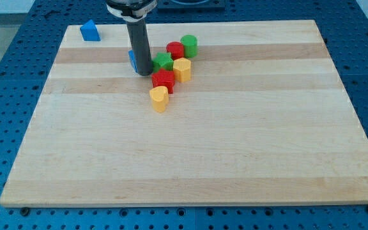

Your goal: Push the blue cube to the top center

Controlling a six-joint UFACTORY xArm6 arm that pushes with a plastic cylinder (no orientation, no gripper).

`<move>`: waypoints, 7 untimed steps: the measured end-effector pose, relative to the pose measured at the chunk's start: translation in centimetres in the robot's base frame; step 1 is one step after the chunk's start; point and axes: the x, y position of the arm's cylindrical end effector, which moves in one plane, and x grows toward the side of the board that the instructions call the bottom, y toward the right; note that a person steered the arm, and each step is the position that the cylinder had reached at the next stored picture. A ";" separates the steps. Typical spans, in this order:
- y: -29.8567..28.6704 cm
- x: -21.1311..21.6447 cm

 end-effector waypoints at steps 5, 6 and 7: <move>-2.1 -3.5; -1.7 -5.6; -2.1 -6.1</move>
